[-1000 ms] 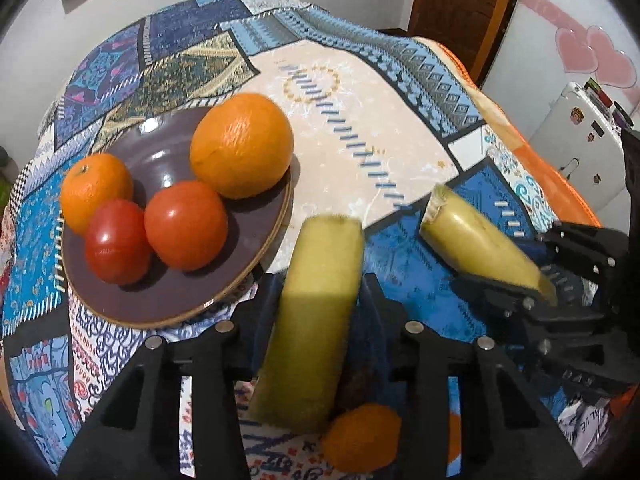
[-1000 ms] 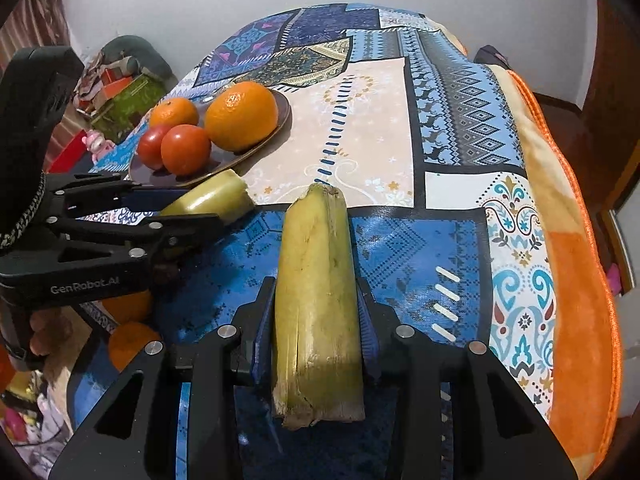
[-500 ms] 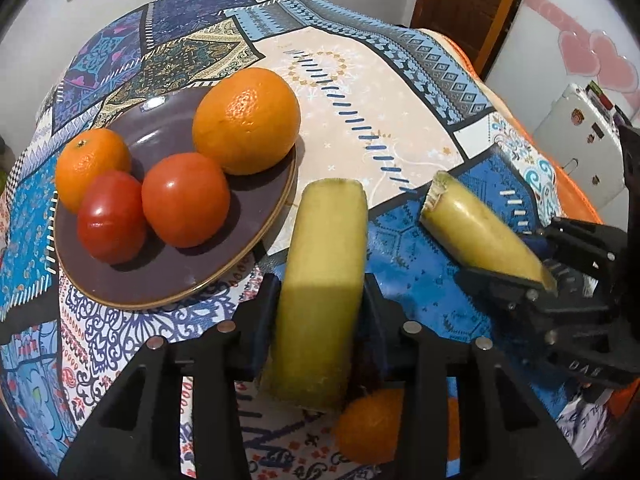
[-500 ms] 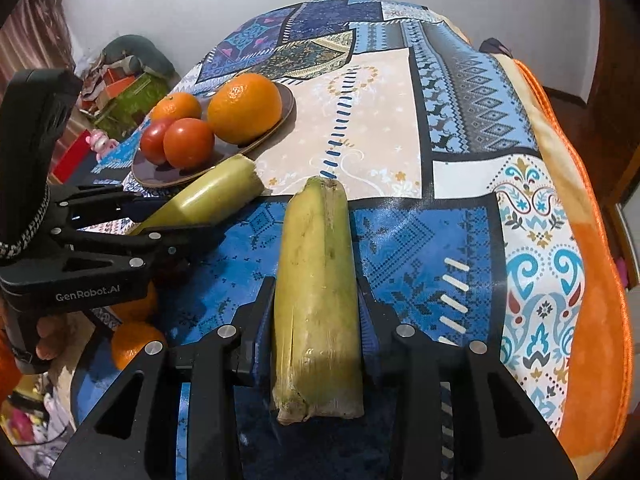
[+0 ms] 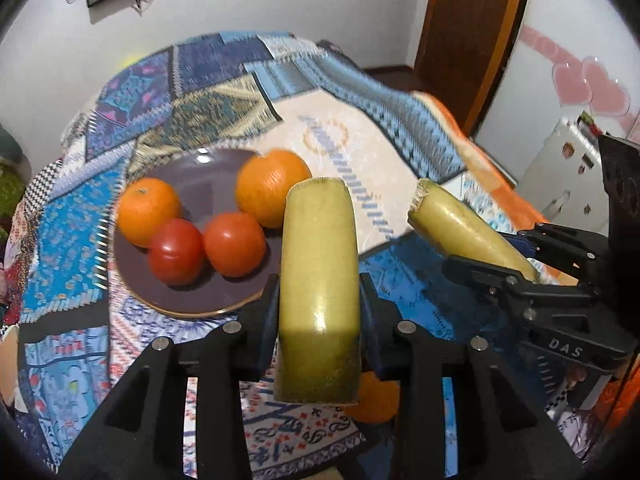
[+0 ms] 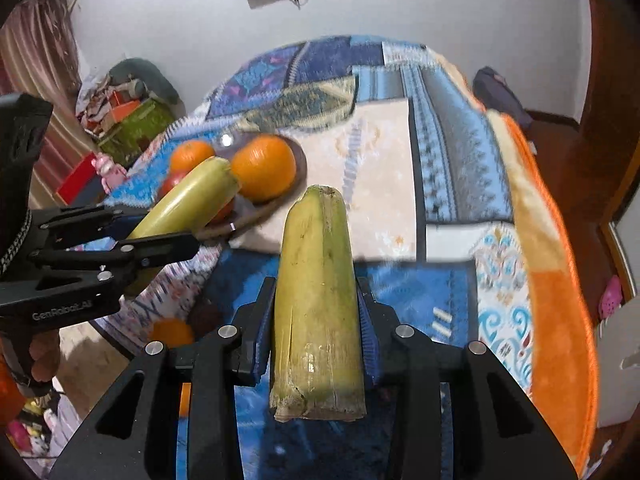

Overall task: Organize fruits
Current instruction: 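Lift both held yellow vegetables and carry them over the purple plate, then lower both yellow vegetables onto the plate beside the tomatoes and open both grippers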

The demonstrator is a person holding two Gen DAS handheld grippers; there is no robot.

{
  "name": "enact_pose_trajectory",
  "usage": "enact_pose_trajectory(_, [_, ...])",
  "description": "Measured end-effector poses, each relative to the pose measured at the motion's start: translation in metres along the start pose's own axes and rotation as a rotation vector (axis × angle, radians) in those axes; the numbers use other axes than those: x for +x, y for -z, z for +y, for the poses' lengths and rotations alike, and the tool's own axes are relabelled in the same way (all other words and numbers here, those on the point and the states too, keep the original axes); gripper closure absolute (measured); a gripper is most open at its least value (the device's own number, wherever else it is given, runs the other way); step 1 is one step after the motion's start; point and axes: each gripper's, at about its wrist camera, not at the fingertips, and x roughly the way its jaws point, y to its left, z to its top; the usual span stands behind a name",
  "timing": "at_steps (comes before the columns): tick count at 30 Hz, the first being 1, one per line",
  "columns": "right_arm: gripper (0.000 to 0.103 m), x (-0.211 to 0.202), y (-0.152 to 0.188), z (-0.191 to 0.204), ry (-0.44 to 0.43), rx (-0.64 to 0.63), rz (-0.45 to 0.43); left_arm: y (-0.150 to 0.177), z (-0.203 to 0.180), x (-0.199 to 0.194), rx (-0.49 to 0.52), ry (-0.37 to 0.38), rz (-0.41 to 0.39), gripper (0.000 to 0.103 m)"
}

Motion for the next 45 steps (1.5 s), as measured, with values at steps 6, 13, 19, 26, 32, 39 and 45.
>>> enact_pose_trajectory(6, [0.069, -0.006, -0.022, 0.018, -0.016, -0.029, -0.055, -0.004, 0.019, -0.031, -0.041, -0.033, -0.059, 0.066])
enact_pose_trajectory(13, [0.069, 0.003, -0.042, 0.038, -0.039, -0.062, -0.089, -0.009, 0.057, -0.054, -0.116, -0.074, -0.101, 0.066])
enact_pose_trajectory(19, [0.069, 0.017, -0.062, 0.053, -0.053, -0.085, -0.105, -0.020, 0.082, -0.057, -0.160, -0.092, -0.123, 0.066])
enact_pose_trajectory(26, [0.069, 0.040, -0.083, 0.065, -0.055, -0.109, -0.102, -0.039, 0.099, -0.042, -0.182, -0.108, -0.131, 0.066])
enact_pose_trajectory(32, [0.069, 0.060, -0.093, 0.069, -0.054, -0.116, -0.082, -0.048, 0.108, -0.023, -0.199, -0.100, -0.115, 0.066])
enact_pose_trajectory(39, [0.069, 0.080, -0.101, 0.070, -0.043, -0.128, -0.050, -0.055, 0.112, -0.002, -0.214, -0.082, -0.097, 0.066])
enact_pose_trajectory(45, [0.069, 0.095, -0.102, 0.069, -0.039, -0.130, -0.019, -0.058, 0.117, 0.016, -0.231, -0.072, -0.077, 0.067])
